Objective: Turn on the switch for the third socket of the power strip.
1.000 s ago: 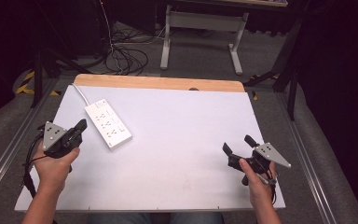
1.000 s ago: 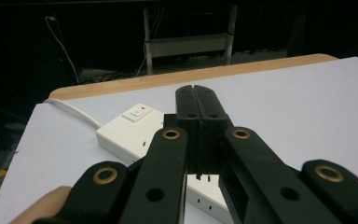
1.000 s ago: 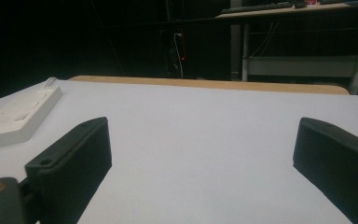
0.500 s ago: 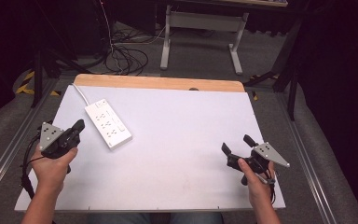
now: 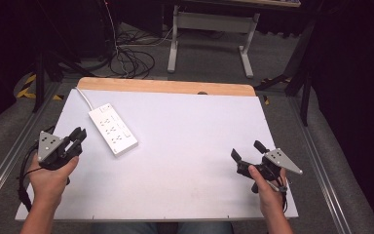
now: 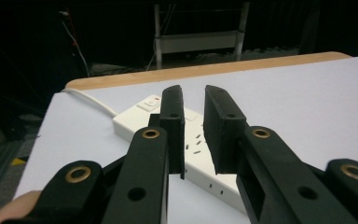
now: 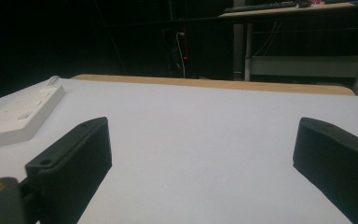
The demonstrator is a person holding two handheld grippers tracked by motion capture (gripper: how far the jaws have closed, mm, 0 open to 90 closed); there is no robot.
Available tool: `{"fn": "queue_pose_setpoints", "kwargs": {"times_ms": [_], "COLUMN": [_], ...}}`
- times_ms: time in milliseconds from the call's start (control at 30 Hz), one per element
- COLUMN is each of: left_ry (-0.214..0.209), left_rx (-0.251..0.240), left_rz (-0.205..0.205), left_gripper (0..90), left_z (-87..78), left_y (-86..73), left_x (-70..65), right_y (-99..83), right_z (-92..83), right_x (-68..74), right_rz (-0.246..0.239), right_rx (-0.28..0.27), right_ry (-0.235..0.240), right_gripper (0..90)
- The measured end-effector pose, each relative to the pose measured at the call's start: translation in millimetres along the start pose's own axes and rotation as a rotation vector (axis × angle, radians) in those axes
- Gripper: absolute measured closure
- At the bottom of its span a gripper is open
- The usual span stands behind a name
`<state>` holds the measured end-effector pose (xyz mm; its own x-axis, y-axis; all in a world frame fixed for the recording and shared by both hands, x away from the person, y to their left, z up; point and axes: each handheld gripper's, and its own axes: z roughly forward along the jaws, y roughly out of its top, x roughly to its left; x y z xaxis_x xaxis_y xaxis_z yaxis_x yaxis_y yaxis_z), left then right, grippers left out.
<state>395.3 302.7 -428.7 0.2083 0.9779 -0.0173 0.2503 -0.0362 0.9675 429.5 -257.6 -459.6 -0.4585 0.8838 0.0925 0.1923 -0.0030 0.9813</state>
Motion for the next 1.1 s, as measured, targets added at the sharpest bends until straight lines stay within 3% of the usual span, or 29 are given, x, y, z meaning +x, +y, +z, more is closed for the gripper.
{"fn": "queue_pose_setpoints", "kwargs": {"times_ms": [200,433,667,1100], "left_ry": [0.044,0.081,0.11,0.118], "left_rx": [-0.014,-0.024,-0.03,-0.044], "left_rz": [-0.002,-0.013,-0.016,-0.029], "left_gripper": [76.5,65.9,61.8,46.6], "left_z": [-4.7,-6.4,-6.9,-13.3], "left_y": [0.1,-2.3,-2.4,-6.7], "left_x": [6.1,10.1,12.7,24.2], "right_y": [0.2,0.1,0.5,0.8], "right_z": [0.2,-0.1,-1.2,-1.9], "right_x": [0.6,-0.2,-0.9,-1.0], "right_rz": [-0.001,0.001,0.006,0.005], "right_rx": [0.0,-0.002,-0.005,-0.007], "right_ry": [0.0,0.0,-0.004,-0.008], "right_gripper": [4.7,4.7,4.7,4.7]}}
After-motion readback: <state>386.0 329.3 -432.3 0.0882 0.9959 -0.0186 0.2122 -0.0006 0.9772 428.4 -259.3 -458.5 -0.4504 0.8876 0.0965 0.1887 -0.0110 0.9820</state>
